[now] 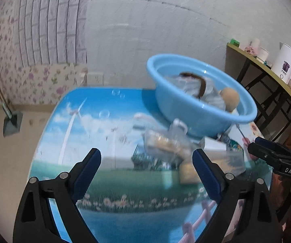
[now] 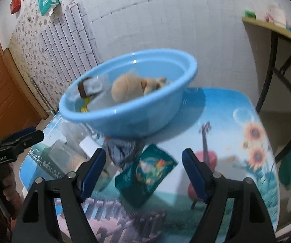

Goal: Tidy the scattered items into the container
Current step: 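Grasp the clear toothpick container with left tool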

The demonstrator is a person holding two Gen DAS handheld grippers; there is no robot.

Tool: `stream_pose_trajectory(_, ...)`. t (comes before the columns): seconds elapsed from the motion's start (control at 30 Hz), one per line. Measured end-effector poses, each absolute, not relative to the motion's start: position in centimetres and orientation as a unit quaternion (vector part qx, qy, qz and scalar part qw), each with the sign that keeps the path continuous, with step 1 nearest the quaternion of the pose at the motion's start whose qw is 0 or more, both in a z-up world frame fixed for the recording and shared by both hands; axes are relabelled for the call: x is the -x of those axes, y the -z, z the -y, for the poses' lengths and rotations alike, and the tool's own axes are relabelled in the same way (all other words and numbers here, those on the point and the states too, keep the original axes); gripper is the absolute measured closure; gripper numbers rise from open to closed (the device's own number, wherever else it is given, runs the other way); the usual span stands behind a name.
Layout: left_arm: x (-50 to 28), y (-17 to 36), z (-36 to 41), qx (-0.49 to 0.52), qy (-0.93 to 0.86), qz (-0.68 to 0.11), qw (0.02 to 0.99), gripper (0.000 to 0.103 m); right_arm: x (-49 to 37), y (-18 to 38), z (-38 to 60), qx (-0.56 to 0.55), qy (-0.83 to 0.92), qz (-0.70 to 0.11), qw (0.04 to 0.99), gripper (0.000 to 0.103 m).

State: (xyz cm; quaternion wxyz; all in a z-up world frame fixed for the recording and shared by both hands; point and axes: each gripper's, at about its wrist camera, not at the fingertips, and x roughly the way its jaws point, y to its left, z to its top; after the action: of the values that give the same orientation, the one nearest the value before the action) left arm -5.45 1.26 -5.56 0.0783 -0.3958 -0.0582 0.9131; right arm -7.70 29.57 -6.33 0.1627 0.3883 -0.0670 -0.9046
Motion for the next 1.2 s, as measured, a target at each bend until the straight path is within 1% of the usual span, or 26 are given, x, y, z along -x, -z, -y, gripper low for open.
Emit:
stream_pose_trajectory(0.3,4.5,6.6,-1.9,0.408,-0.904,0.080,0.103,0.011,7.1,7.7,-29.0,-0.410,0.896,0.052,0.160,0.025)
stream_pose_trajectory(0.37,4.4,6.5,-2.8,0.407,-0.903,0.082,0.111,0.009,7.1,8.0,-28.9,-0.414,0.895,0.051,0.160,0.025)
stream_pose_trajectory(0.53,4.1,6.3,-4.8,0.402,-0.903,0.065,0.140,0.008,7.1,8.4,-28.2,-0.419,0.893,0.036,0.163,0.025)
stream_pose_trajectory(0.67,4.2,6.5,-6.0,0.408,-0.900,0.055,0.146,0.005,7.0,8.6,-28.1,-0.421,0.892,0.033,0.163,0.025)
stream_pose_trajectory(0.8,4.4,6.6,-7.2,0.413,-0.895,0.057,0.156,0.005,7.3,9.0,-28.2,-0.431,0.889,0.034,0.152,0.025)
stream_pose_trajectory(1.03,4.6,7.0,-9.9,0.420,-0.890,0.023,0.176,0.005,7.4,9.5,-28.6,-0.436,0.888,0.034,0.142,0.025)
stream_pose_trajectory(1.2,5.1,7.6,-10.9,0.432,-0.884,0.016,0.177,0.005,7.8,9.7,-28.2,-0.441,0.887,0.032,0.136,0.025)
